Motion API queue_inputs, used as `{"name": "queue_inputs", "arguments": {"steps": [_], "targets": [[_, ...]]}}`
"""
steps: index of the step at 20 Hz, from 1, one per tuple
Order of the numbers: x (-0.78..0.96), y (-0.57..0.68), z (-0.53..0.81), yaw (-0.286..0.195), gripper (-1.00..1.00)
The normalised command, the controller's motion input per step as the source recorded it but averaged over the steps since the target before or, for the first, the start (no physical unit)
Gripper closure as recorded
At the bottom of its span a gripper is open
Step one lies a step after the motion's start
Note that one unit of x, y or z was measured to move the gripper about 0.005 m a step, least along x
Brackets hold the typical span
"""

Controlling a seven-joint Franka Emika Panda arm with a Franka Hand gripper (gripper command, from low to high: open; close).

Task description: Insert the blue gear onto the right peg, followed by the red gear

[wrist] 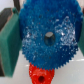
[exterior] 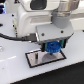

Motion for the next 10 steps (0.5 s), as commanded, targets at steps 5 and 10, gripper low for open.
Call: {"name": "queue_inputs", "arguments": {"steps": [5, 10], "targets": [[0.45, 0.00, 0.36, 0.000, 1.00], [0.27, 0.00, 0.23, 0.000, 1.00]]}}
